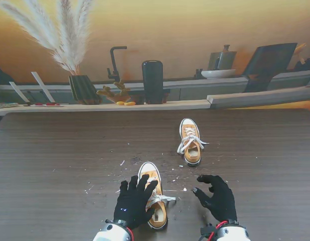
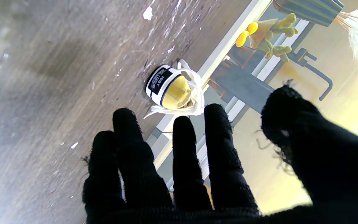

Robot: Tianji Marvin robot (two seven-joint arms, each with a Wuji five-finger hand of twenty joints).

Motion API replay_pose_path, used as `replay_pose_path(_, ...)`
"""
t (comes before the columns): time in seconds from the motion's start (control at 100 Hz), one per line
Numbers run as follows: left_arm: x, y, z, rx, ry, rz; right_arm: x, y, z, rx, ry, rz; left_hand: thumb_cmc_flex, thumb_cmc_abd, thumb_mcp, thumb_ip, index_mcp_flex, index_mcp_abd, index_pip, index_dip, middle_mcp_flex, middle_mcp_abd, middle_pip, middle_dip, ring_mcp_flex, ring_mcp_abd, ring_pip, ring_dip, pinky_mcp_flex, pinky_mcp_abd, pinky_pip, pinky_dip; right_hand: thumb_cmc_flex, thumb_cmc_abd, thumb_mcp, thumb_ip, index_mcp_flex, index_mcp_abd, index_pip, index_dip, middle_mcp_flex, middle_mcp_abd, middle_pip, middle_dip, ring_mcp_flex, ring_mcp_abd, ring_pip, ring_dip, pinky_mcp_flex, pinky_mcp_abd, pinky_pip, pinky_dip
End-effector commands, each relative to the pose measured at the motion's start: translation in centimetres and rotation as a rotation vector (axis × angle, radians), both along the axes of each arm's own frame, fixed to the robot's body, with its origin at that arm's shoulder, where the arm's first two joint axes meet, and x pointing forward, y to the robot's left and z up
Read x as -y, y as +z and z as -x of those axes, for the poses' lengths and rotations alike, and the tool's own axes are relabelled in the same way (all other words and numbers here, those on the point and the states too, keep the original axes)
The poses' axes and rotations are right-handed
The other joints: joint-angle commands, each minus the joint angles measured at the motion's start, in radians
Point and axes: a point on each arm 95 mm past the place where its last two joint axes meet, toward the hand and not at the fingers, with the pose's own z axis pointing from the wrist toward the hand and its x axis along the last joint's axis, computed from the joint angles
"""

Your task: Tie the shoelaces into a bow on the shoes

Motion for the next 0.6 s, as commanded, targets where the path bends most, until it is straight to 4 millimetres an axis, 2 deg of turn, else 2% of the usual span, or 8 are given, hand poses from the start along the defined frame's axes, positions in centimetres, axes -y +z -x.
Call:
replay_pose_path(0.0,0.2,-0.3,-0.1,-0.011,0.002,-0.008,0.0,0.1,0.2,-0.009,0.017,-0.013,-0.006,0.013,-0.021,-0.013,-0.021,-0.026,-0.016,0.006,-0.025,0.006,-0.024,-0.01,-0.004,-0.004,-0.006,-0.024,0.001,0.014,-0.018,0.016,0.001,0.019,0.022,0.031,-0.003,-0.004,-0.017,-0.013,0.003,0.007,-0.015,-0.014,-0.002,0.039,-0.006,-0.021,-0.006,-0.049,-0.004,-0.007)
replay_pose_path(0.18,0.8,-0.9,-0.7,-0.011,0.001,-0.047,0.3,0.1,0.2,-0.011,0.01,-0.024,0.005,0.015,-0.018,-0.006,-0.025,-0.06,-0.004,0.015,-0.027,0.008,-0.028,-0.009,0.004,0.001,-0.003,-0.019,0.013,0.018,-0.013,0.019,0.004,0.023,0.028,0.033,0.011,-0.004,-0.021,-0.014,0.011,0.01,-0.018,-0.015,0.002,0.042,0.0,-0.015,0.0,-0.046,-0.002,-0.004)
replay_pose_path(0.43,1.7,-1.9,-2.2,-0.003,-0.007,-0.082,0.6,0.3,0.4,-0.007,0.004,-0.039,0.032,0.04,-0.006,0.001,-0.046,-0.193,0.033,0.037,-0.025,0.002,-0.025,-0.003,0.019,0.003,0.004,-0.006,0.032,0.001,0.001,0.032,0.001,0.023,0.035,0.034,0.027,-0.008,-0.025,-0.011,0.02,0.009,-0.021,-0.015,0.009,0.043,0.009,-0.004,0.023,-0.04,0.011,0.003)
replay_pose_path(0.59,2.2,-2.7,-3.3,-0.014,0.001,-0.099,0.9,0.4,0.4,-0.009,-0.002,-0.049,0.079,0.052,0.031,0.008,-0.028,-0.207,0.078,0.054,-0.013,-0.017,-0.001,0.007,0.046,0.002,0.015,0.012,0.063,-0.007,0.027,0.053,0.0,0.022,0.039,0.033,0.038,-0.01,-0.027,-0.009,0.031,0.012,-0.022,-0.015,0.015,0.043,0.018,0.01,0.035,-0.034,0.021,0.007)
